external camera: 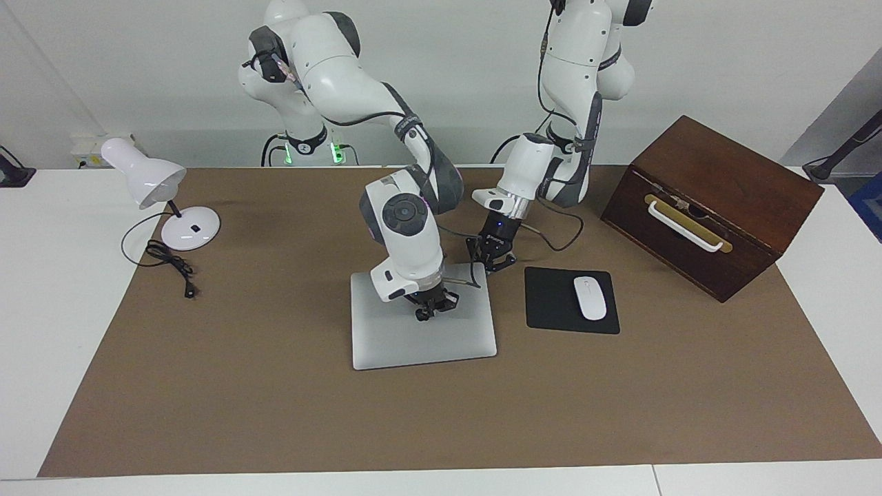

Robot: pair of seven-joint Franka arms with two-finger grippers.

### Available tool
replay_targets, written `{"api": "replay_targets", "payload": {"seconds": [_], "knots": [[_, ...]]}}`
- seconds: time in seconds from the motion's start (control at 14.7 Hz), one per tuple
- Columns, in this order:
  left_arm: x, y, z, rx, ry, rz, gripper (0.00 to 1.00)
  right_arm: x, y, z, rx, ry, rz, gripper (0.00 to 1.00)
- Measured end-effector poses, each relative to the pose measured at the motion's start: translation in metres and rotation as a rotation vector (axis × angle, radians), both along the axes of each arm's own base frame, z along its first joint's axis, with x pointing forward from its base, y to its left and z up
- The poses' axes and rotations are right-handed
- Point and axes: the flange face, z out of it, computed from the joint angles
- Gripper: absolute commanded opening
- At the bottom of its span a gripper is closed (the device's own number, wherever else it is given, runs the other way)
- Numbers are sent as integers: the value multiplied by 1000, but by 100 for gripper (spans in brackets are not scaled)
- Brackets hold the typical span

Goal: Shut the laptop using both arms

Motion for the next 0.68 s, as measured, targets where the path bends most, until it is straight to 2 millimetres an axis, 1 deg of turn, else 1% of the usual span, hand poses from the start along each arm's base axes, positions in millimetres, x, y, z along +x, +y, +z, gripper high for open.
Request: {"api": "replay_targets", "payload": {"seconds": [0.68], "knots": [[0, 0, 0, 0, 0, 0, 0, 2, -5, 1, 1, 13, -6, 0]]}}
